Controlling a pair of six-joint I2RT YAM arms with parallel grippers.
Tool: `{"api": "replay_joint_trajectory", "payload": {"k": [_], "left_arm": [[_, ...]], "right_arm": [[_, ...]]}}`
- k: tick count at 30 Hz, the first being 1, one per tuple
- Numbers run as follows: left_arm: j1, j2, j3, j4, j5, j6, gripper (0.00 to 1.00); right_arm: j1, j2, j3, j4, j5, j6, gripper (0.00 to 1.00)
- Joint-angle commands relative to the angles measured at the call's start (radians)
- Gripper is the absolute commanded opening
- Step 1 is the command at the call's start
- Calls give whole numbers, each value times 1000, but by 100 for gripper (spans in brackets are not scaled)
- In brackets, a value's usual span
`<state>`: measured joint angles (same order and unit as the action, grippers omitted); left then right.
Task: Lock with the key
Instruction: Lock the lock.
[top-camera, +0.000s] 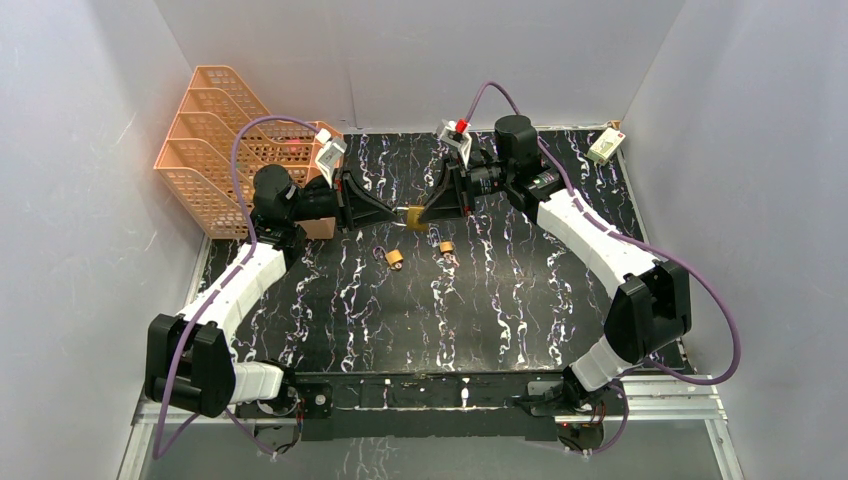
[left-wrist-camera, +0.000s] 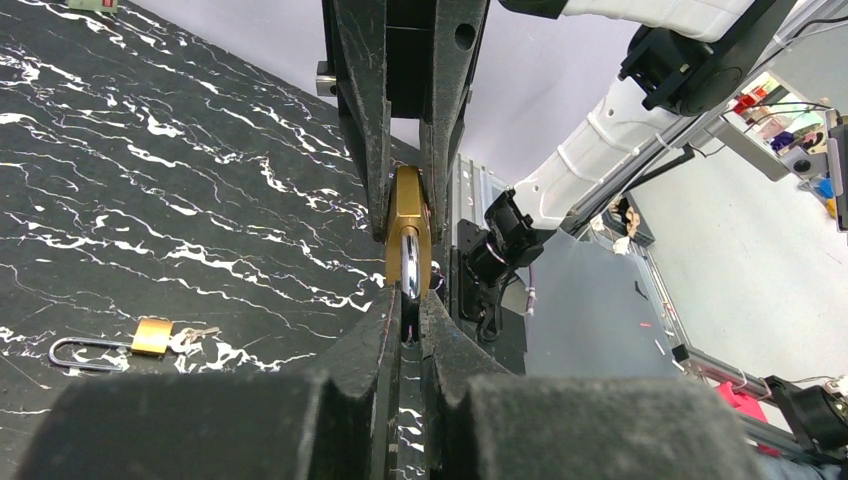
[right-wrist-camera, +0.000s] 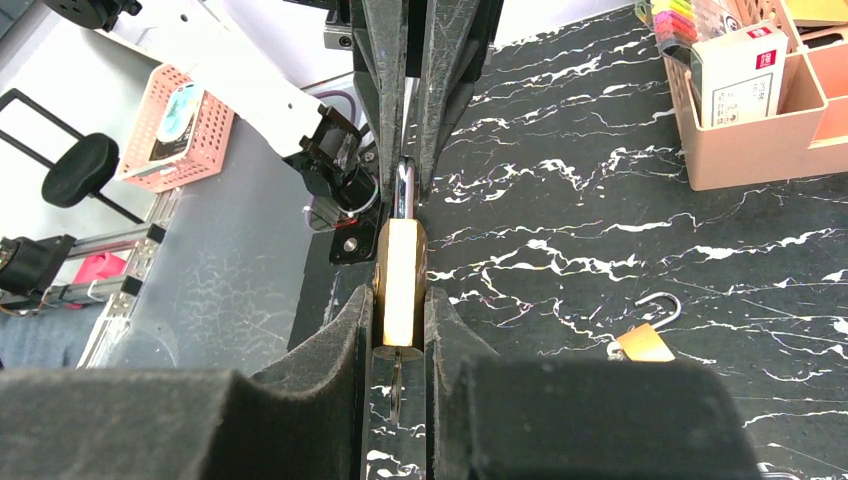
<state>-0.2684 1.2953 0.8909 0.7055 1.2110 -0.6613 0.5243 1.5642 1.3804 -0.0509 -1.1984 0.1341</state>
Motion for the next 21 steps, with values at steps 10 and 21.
{"api": "replay_joint_trajectory", "payload": {"k": [10,21], "left_arm": [[-98,9,17,-20,-58,22,0],[-97,-1,9,-30,-56,37,0]], "right_arm": [[104,-29,57,227,43,27,0],[104,-34,49,228,56,29,0]]}}
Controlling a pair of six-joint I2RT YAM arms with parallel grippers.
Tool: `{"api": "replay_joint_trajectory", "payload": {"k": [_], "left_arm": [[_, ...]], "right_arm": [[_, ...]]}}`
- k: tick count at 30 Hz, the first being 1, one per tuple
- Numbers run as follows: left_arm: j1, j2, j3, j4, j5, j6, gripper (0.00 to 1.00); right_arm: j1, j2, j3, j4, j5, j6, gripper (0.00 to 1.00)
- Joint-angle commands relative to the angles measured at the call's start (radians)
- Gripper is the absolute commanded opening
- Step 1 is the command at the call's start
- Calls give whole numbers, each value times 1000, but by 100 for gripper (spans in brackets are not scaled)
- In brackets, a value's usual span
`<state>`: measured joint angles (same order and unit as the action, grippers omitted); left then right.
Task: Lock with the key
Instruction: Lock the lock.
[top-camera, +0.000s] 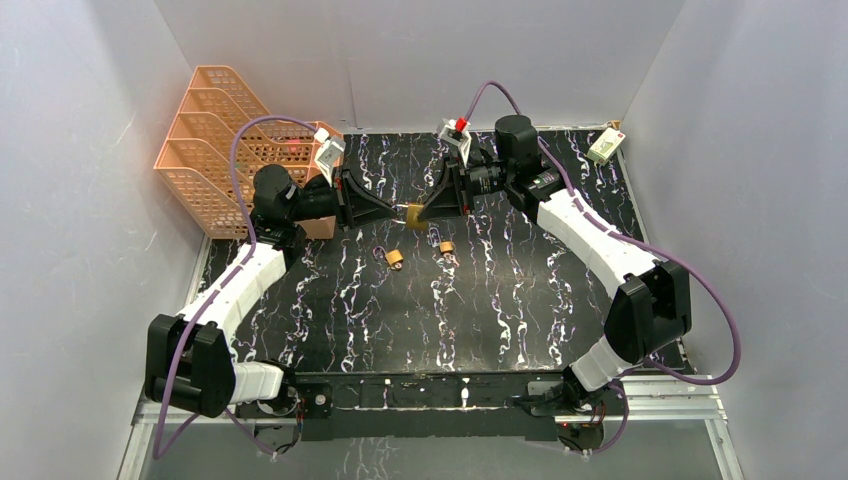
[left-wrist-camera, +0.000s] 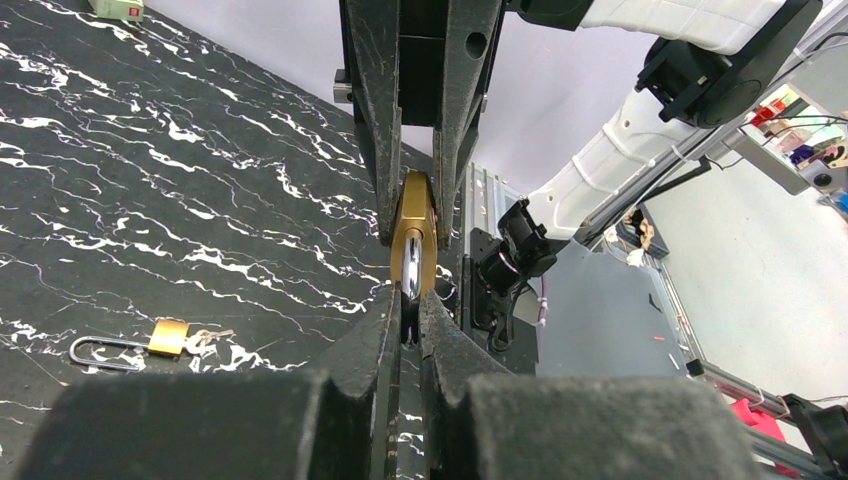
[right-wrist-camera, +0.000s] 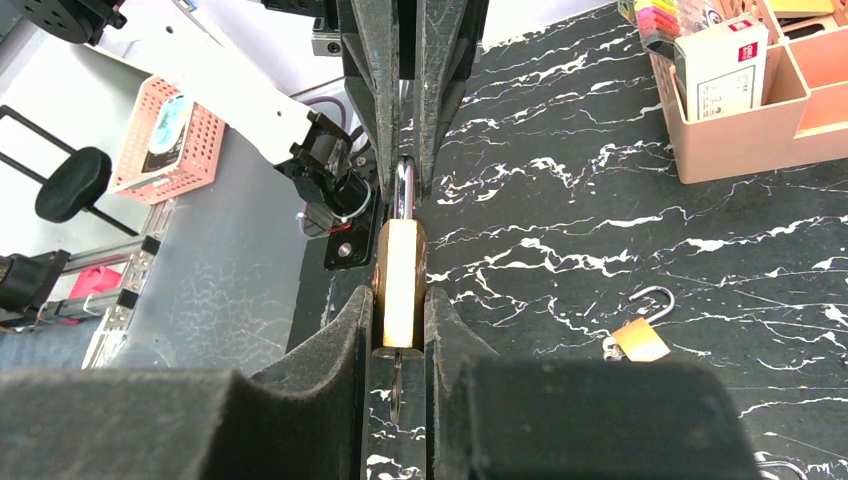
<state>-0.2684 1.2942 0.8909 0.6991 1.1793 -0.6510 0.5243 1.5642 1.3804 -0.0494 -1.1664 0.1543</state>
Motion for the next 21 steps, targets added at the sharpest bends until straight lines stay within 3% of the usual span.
{"api": "replay_joint_trajectory", "payload": {"k": [1,7,21], "left_arm": [[-98,-1,11,-32,-25,34,0],[-97,-20,30,-152,-45,125,0],[-97,2,23,-102,-51,86,0]], "right_arm": [[104,-35,48,226,23,8,0],[103,-41,46,200,25,-11,0],[103,-29,31,244,24,15,0]]}}
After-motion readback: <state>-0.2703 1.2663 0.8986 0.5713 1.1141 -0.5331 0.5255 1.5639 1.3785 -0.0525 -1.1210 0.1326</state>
